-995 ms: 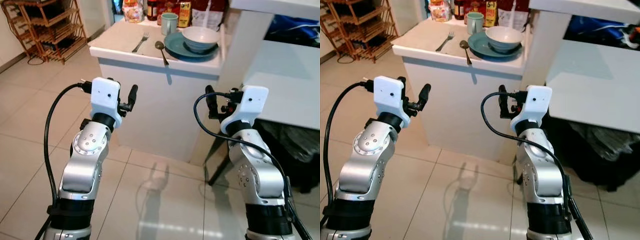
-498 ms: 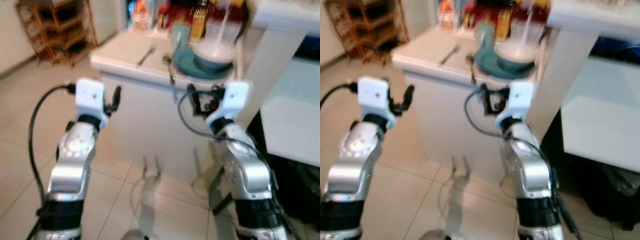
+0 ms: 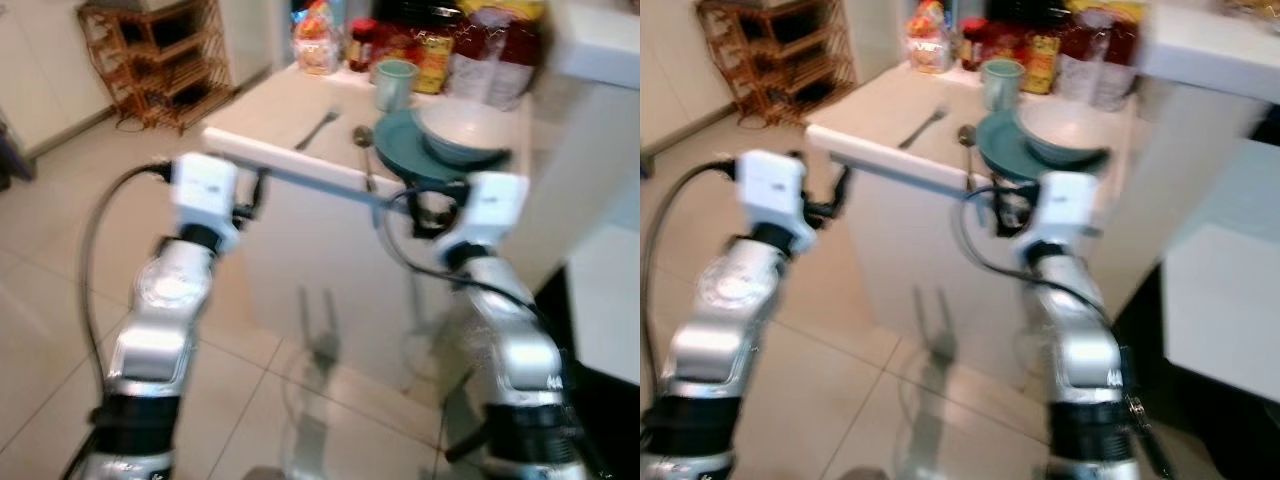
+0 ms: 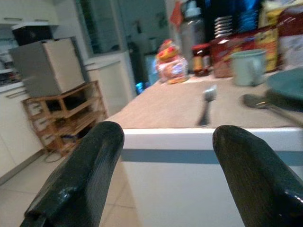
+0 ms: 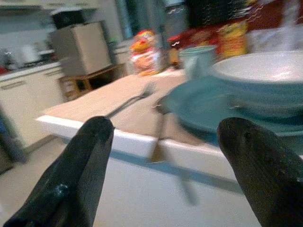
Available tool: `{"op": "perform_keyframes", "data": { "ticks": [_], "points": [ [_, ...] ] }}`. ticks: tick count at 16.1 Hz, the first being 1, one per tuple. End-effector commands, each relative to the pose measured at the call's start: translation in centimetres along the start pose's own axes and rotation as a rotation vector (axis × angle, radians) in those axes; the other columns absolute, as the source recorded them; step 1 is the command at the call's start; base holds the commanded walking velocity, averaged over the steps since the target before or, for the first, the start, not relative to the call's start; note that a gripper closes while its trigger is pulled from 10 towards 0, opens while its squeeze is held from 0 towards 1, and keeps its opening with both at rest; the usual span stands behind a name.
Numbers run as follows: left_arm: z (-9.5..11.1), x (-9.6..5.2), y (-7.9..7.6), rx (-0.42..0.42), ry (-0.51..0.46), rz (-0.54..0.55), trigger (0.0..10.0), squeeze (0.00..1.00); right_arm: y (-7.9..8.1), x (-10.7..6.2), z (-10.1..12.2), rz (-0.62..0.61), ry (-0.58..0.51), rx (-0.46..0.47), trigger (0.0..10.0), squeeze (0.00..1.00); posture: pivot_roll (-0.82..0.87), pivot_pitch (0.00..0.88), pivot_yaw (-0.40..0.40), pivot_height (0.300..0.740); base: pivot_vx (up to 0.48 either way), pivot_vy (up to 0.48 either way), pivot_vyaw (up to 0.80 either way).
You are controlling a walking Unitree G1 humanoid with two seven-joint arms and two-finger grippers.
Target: Setting the table
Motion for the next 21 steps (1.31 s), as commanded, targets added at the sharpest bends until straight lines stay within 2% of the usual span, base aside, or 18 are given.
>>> {"op": "perform_keyframes", "data": {
  "ticks": [1, 10, 12, 13, 14, 15, 16, 21],
  "points": [
    [0.4, 0.3, -1.3, -0.009, -0.008, -0.041, 10.0, 0.00, -1.9, -0.5, -0.3, -0.062, 0.017, -0.002, 10.0, 0.00, 0.15, 0.000, -0.002, 0.740, 0.000, 0.480, 0.00],
    [0.2, 0.4, -1.7, -0.001, -0.006, -0.052, 10.0, 0.00, -2.9, -0.7, -0.3, -0.095, 0.032, 0.006, 10.0, 0.00, 0.15, 0.000, -0.011, 0.740, 0.000, 0.480, -0.79],
    [0.7, 0.4, -1.5, 0.025, -0.039, -0.033, 10.0, 0.00, -3.0, -0.7, -0.3, -0.098, 0.034, 0.007, 10.0, 0.00, 0.14, 0.000, -0.011, 0.740, 0.000, 0.000, -0.79],
    [0.9, 0.4, -1.8, -0.034, -0.042, -0.043, 10.0, 0.00, -3.5, -0.8, -0.3, -0.138, 0.036, -0.011, 10.0, 0.00, 0.14, 0.000, -0.012, 0.740, 0.000, 0.000, -0.78],
    [0.7, 0.5, -1.9, -0.018, -0.025, -0.052, 10.0, 0.00, -3.9, -0.7, -0.2, -0.154, 0.039, -0.037, 10.0, 0.00, 0.14, 0.000, -0.013, 0.740, 0.000, 0.000, 0.00],
    [0.6, 0.5, -1.9, -0.009, -0.026, -0.051, 10.0, 0.00, -3.8, -0.5, 0.0, -0.144, 0.033, -0.033, 10.0, 0.00, 0.14, 0.000, -0.013, 0.740, 0.000, 0.000, 0.00],
    [0.7, 0.5, -1.8, -0.039, -0.030, -0.050, 10.0, 0.00, -3.6, -0.4, 0.3, -0.134, 0.025, -0.028, 10.0, 0.00, 0.14, 0.000, -0.013, 0.740, 0.000, 0.000, 0.00],
    [1.0, 0.4, -1.6, -0.049, -0.041, -0.050, 10.0, 0.00, -2.8, 0.1, 1.2, -0.103, 0.006, -0.022, 10.0, 0.00, 0.14, 0.000, -0.020, 0.740, 0.379, 0.000, 0.00]
  ]
}}
Point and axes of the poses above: a point about 5 cm out from each wrist's last joint towards the gripper, its own x axis pointing out of the wrist towards the gripper, its own z axis along the axis of the wrist's last joint, y = z × x, the point moved 6 cm from there along x, pointing out of the wrist towards the gripper, and after that the axes turned 6 degrees about -x, right-handed, at the moved point
